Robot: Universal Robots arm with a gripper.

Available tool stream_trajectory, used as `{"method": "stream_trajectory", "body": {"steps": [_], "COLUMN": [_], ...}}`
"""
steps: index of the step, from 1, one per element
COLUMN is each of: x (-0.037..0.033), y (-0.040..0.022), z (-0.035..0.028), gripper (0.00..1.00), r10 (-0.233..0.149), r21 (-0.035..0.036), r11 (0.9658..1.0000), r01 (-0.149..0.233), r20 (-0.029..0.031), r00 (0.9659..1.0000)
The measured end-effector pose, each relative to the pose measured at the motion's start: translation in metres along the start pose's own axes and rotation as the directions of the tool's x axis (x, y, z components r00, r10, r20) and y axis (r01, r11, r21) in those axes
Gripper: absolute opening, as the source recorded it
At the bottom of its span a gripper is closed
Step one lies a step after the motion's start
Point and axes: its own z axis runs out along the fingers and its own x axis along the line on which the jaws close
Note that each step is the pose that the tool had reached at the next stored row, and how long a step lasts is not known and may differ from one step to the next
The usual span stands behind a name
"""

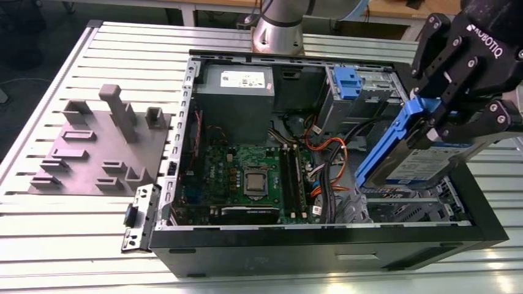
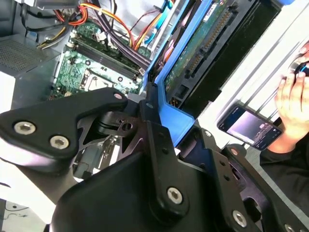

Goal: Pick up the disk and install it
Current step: 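Insert the disk into the insertion slot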

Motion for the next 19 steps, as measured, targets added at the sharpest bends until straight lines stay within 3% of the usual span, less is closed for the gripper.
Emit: {"method": "stream_trajectory", "body": {"steps": [6,19], "x": [-0.0003,-0.0001], "y": [-0.0097,-0.0149], "z": [0.0046,0.0169], "gripper": [0.36,0.36], "r10": [0.0,0.0], "r21": [0.0001,0.0], "r11": [1.0,1.0], "r01": [0.0,0.0], "r20": [-0.0001,-0.0003], "r00": [1.0,1.0]}}
